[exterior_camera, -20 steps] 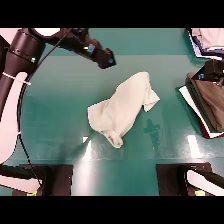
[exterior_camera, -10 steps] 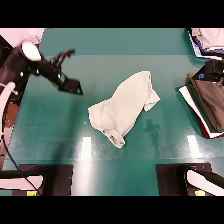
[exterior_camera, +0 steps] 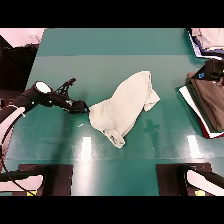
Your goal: Fold the shirts.
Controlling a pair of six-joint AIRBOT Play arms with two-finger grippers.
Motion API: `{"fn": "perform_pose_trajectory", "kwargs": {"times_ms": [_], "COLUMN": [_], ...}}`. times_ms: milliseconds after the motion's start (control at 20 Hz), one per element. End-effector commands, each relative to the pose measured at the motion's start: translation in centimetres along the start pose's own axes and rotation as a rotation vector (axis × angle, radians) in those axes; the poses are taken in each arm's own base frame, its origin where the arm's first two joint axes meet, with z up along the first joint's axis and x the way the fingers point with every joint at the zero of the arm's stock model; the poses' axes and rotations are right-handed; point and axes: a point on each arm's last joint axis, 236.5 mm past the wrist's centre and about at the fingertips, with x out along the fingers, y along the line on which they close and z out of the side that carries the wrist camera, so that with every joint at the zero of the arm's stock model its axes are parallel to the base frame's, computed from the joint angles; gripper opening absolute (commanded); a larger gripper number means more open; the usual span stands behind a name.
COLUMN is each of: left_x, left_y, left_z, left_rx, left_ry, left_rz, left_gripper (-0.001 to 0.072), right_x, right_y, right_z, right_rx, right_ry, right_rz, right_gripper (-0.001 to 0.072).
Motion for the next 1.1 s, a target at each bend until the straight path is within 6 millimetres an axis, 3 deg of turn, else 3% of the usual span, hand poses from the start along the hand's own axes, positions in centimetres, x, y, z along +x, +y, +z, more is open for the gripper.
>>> {"fn": "perform_pose_trajectory", "kwargs": {"times_ms": [0,200,300,350,400,450,600,650,700,750,900,1050], "left_x": [1.2,3.2,3.2,2.9,2.3,1.4,-3.5,-5.5,-7.4,-9.4,-12.8,-13.2], "left_y": [-1.0,-2.4,-2.8,-3.0,-3.3,-3.8,-5.5,-6.2,-6.7,-7.3,-9.1,-9.5], "left_z": [1.4,0.2,0.6,1.2,1.8,2.5,6.1,7.1,8.1,8.8,9.6,9.4], "left_rx": [0.003,0.034,0.036,0.040,0.058,0.070,0.146,0.183,0.221,0.260,0.339,0.351], "left_ry": [-0.087,-0.042,-0.055,-0.065,-0.071,-0.084,-0.151,-0.182,-0.210,-0.239,-0.289,-0.280], "left_rz": [-0.020,-0.026,-0.027,-0.032,-0.037,-0.046,-0.064,-0.056,-0.041,-0.026,0.000,-0.001], "left_gripper": [0.0531,0.0531,0.0529,0.0394,0.0153,0.0026,0.0026,0.0026,0.0026,0.0026,0.0026,0.0026], "right_x": [0.0,0.0,0.0,0.0,0.0,0.0,1.0,2.4,4.0,6.3,13.4,19.7], "right_y": [0.1,0.1,0.1,0.1,0.1,0.2,-0.1,-0.4,-0.9,-1.3,-3.5,-5.3], "right_z": [0.0,-0.1,-0.1,-0.1,0.0,0.1,0.3,0.1,-0.2,-0.6,-1.7,-3.9], "right_rx": [-0.001,-0.002,-0.002,-0.002,-0.002,-0.003,0.007,0.022,0.042,0.063,0.137,0.187], "right_ry": [0.000,0.002,0.004,0.003,0.000,-0.003,-0.009,-0.002,0.007,0.014,0.002,0.081], "right_rz": [0.001,0.002,0.002,0.001,0.002,0.003,0.006,0.010,0.014,0.017,0.002,-0.013], "right_gripper": [0.0018,0.0018,0.0019,0.0018,0.0019,0.0018,0.0030,0.0184,0.0392,0.0472,0.0472,0.0472]}}
